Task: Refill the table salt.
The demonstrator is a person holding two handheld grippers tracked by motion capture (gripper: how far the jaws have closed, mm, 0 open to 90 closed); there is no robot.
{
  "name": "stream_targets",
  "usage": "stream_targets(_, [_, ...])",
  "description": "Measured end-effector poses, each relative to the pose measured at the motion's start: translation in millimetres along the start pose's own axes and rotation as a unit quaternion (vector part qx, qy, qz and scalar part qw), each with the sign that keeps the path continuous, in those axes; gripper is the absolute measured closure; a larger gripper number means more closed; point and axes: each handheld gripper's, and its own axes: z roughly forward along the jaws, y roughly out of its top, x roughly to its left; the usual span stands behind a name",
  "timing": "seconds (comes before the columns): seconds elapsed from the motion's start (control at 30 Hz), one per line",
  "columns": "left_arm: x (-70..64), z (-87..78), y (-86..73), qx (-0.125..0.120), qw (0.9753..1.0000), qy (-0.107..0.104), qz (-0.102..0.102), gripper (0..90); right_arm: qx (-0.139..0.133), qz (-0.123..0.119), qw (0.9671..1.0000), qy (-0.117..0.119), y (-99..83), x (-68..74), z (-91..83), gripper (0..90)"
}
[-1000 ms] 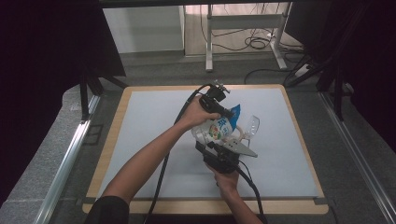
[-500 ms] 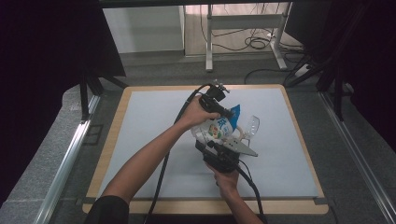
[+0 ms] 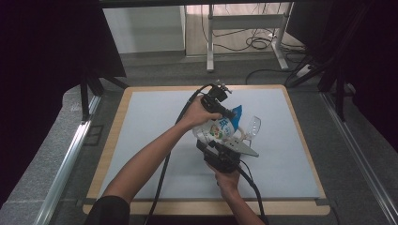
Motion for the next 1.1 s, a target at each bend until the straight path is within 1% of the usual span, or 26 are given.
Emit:
stream_targets(0.77, [-0.9,-1.0,1.6,0.001,1.0000,0.003,0.001,89.8,-0.004,0.000,1.0000,0.000,1.1,-0.3,0.9,60.2])
stream_targets(1.1, [-2.4,-2.2,1.8,-0.001,1.0000,0.005,0.002,89.8,-0.004,-0.002,1.0000,0.004,0.7,-1.1,0.1,60.3])
